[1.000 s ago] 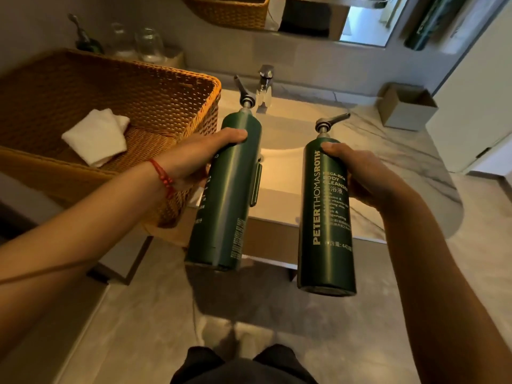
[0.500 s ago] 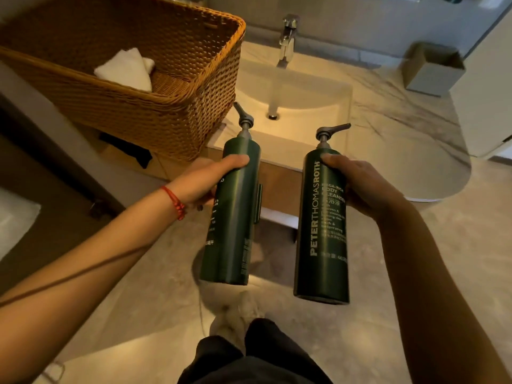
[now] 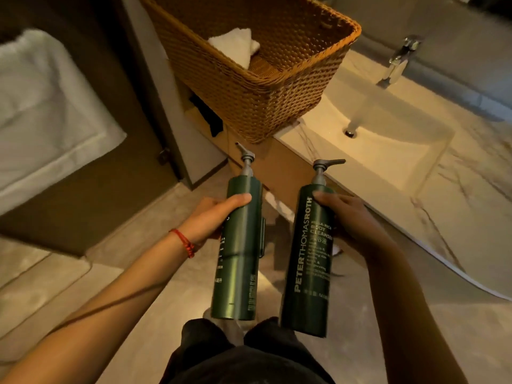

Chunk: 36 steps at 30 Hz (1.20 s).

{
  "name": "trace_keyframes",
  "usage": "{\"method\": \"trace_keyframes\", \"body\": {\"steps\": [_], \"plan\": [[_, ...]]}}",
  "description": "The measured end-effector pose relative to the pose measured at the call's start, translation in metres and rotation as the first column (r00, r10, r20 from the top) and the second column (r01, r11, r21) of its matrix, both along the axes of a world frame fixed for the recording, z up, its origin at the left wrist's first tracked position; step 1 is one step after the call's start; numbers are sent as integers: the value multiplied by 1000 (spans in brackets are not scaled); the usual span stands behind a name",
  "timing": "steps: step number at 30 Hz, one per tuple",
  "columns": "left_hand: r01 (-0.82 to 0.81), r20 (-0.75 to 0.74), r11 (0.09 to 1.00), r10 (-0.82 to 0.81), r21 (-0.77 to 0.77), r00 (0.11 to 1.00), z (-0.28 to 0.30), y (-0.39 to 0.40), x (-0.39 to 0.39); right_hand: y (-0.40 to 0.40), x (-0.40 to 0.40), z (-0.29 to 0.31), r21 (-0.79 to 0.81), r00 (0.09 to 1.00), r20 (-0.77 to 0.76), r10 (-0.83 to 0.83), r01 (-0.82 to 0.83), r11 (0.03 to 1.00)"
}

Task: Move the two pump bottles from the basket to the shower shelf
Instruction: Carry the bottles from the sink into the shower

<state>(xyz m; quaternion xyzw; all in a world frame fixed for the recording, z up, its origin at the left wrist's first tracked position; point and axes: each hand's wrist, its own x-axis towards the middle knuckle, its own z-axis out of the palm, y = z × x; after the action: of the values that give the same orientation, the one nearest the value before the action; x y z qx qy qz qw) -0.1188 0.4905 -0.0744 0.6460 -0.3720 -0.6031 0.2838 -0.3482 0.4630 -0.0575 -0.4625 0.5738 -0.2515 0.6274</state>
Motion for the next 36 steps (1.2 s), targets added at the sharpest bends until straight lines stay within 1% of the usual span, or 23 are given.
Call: {"method": "trace_keyframes", "body": {"steps": [5, 9, 13, 18, 20, 24, 31, 33, 36], "plan": [[-232, 39, 973, 231, 6, 972, -17, 36, 16, -20, 37, -9, -14, 973, -56, 222, -223, 975], [-431, 62, 902, 430, 7, 901, -23, 67, 35, -30, 74, -14, -16, 921, -61, 384, -386, 922], [-634, 58, 773, 633, 19, 772, -24, 105, 56, -27, 116, -19, 30, 832, 19, 554, -554, 832], [-811, 72, 586, 809, -3, 584, -21, 158, 81, -5, 182, -23, 41, 701, 5, 713, -712, 701], [-861, 81, 508, 859, -15, 505, -20, 182, 91, 10, 210, -25, 43, 649, 5, 761, -760, 648], [-928, 78, 371, 926, -19, 369, -19, 232, 108, 49, 261, -28, 75, 507, -1, 862, -860, 505], [-995, 70, 98, 993, -26, 96, -18, 320, 143, 123, 346, -34, 92, 285, -18, 958, -954, 286], [-999, 67, 51, 997, -20, 49, -20, 341, 158, 144, 370, -34, 85, 225, -11, 974, -971, 225], [-1000, 62, -3, 998, -19, -4, -22, 369, 186, 173, 408, -36, 87, 174, -8, 985, -981, 174]]}}
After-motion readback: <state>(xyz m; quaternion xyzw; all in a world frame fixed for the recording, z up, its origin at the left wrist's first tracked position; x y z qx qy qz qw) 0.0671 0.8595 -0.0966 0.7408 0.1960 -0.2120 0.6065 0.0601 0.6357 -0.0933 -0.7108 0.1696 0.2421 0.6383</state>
